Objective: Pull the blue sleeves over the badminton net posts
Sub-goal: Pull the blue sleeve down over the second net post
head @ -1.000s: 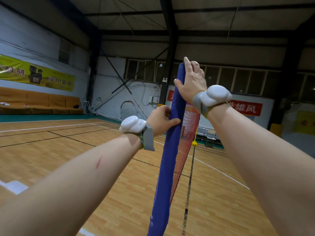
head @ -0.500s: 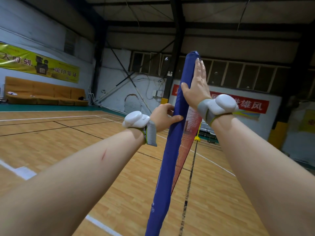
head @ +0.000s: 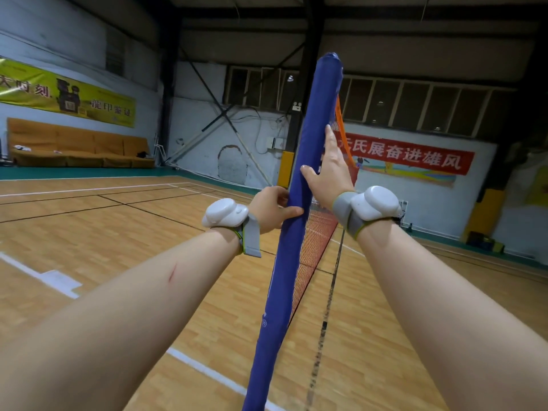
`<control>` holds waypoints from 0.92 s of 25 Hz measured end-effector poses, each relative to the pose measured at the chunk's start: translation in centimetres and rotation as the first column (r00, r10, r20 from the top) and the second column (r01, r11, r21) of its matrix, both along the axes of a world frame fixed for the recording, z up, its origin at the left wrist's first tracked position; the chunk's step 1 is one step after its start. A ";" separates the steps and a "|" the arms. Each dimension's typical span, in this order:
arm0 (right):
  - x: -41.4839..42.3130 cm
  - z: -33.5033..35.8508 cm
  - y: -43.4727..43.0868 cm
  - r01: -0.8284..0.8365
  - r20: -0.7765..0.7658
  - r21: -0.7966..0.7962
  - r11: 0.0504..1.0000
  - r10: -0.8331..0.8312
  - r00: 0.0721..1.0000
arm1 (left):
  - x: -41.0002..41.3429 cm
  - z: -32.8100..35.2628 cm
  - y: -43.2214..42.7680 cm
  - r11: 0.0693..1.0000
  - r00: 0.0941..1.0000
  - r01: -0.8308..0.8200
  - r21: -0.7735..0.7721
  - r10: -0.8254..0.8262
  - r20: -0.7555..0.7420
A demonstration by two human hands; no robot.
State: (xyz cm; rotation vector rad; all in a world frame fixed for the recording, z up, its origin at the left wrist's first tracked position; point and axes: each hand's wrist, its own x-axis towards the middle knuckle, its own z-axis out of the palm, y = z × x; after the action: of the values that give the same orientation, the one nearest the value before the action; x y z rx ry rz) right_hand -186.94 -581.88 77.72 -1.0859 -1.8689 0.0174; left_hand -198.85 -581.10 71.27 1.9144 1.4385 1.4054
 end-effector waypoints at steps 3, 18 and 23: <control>0.2 -2.0 -0.4 0.002 0.008 -0.053 0.999 -0.001 1.000 | 0.2 -2.0 -0.5 0.998 1.000 0.015 -0.063 -0.014 0.022; -2.1 -11.4 -0.8 0.106 -0.127 -0.305 0.946 -0.151 0.980 | -1.7 -9.5 -1.6 0.914 0.978 0.174 -0.367 -0.204 -0.046; -3.5 -13.0 -1.9 0.236 -0.066 -0.355 0.905 -0.276 0.959 | -3.0 -10.0 -2.4 0.916 0.962 0.184 -0.357 -0.242 -0.123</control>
State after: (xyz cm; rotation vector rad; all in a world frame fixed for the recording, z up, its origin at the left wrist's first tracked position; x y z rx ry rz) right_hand -190.45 -583.79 64.70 -1.5336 -1.6414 0.2590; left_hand -201.83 -583.53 61.31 1.9221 1.3868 0.8494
